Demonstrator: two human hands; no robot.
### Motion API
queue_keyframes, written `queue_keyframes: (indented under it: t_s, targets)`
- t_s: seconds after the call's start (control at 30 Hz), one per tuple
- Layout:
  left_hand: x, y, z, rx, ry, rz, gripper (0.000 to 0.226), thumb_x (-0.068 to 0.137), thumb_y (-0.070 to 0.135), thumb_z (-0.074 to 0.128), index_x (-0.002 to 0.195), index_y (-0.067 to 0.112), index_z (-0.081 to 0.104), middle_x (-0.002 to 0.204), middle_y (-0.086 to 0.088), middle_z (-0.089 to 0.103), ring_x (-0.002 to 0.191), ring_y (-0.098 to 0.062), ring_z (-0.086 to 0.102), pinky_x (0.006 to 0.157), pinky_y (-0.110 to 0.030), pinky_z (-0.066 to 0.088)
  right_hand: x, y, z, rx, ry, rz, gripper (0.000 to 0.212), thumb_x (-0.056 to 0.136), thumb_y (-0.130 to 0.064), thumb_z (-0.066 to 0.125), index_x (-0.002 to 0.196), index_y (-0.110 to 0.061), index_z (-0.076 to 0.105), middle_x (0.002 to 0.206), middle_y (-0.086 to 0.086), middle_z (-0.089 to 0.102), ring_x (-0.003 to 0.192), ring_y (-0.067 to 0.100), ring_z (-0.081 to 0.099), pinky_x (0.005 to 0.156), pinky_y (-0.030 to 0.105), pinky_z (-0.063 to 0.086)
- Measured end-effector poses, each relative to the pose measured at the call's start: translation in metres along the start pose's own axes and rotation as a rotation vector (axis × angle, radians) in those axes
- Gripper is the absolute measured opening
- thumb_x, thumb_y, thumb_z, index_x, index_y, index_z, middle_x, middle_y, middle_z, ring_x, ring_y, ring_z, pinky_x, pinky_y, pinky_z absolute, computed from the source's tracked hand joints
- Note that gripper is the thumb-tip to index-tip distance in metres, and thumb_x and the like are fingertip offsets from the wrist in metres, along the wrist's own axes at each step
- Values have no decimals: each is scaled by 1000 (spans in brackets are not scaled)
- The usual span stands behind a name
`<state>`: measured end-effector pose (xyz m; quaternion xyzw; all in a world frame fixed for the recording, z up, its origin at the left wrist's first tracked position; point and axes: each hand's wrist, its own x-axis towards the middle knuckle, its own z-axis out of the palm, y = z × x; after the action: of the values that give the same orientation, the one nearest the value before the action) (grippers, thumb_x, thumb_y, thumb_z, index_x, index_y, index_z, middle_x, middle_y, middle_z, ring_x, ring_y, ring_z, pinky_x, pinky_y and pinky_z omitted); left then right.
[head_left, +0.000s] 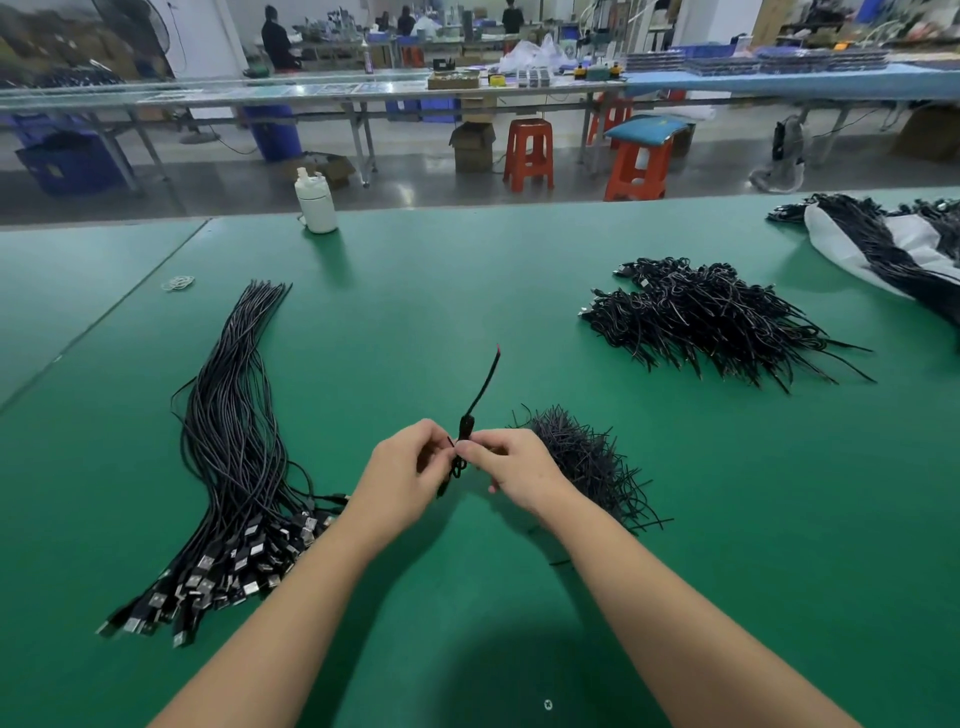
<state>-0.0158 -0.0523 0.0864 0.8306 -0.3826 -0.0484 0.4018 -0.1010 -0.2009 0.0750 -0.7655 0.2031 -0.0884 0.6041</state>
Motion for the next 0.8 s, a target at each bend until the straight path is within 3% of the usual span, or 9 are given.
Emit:
queue_keyframes:
  t_s: [0.1, 0.17, 0.3, 0.37, 0.43, 0.5, 0.63, 0.8]
  targets:
    - [0, 3, 2, 67, 5, 59, 9, 92, 18, 64, 84, 18, 59, 72, 6, 63, 67, -14, 57, 66, -26, 46, -2, 0, 0, 33, 4, 23, 13, 93, -33, 67, 89, -26, 76, 77, -1, 63, 51, 1, 54, 55, 17, 49]
    - [0, 2, 2, 112, 1, 105, 8, 92, 16, 62, 86, 16, 59, 74, 6, 62, 69, -14, 55, 66, -27, 44, -4, 0, 2, 103, -2, 40, 18, 95, -29, 64, 91, -17, 76, 78, 3, 67, 59, 10, 61, 62, 27, 55]
    - [0, -1, 4, 222, -32, 219, 4, 94, 14, 60, 91, 16, 58, 83, 6, 60, 75, -16, 55, 70, -31, 46, -10, -1, 3, 234, -32, 118, 36, 102, -25, 52, 88, 5, 67, 58, 4, 60, 46, 9, 56, 48, 20, 48]
    - [-1, -3, 6, 264, -51, 264, 2, 96, 15, 57, 94, 15, 58, 88, 3, 60, 78, -20, 57, 71, -34, 48, -11, -2, 4, 254, -51, 135, 27, 103, -21, 50, 93, 0, 63, 58, 5, 57, 44, 9, 54, 45, 19, 46]
    - [-3, -5, 7, 273, -56, 279, 3, 97, 15, 56, 96, 14, 59, 90, 1, 61, 79, -22, 58, 71, -37, 49, -10, -2, 5, 296, -43, 151, 12, 102, -15, 51, 110, -8, 58, 71, 14, 59, 44, 11, 52, 44, 19, 44]
    - [-4, -5, 8, 241, -44, 280, 2, 96, 13, 59, 95, 13, 61, 89, 2, 62, 78, -19, 58, 72, -35, 49, -9, 0, 7, 325, -29, 156, 15, 102, -12, 51, 117, -12, 51, 74, 16, 62, 44, 12, 52, 45, 22, 44]
    - [-4, -4, 8, 139, -19, 202, 5, 93, 11, 64, 92, 15, 65, 84, 7, 64, 75, -9, 56, 73, -26, 47, -8, 5, 7, 321, -37, 97, 6, 103, -12, 49, 105, -8, 54, 64, 3, 67, 53, 14, 61, 64, 38, 54]
    - [-3, -3, 7, 122, -57, 124, 8, 91, 11, 64, 91, 19, 65, 81, 12, 62, 74, -6, 56, 73, -23, 45, -9, 6, 7, 357, -45, 67, 14, 104, -8, 45, 111, 0, 55, 74, 8, 68, 60, 17, 64, 66, 31, 61]
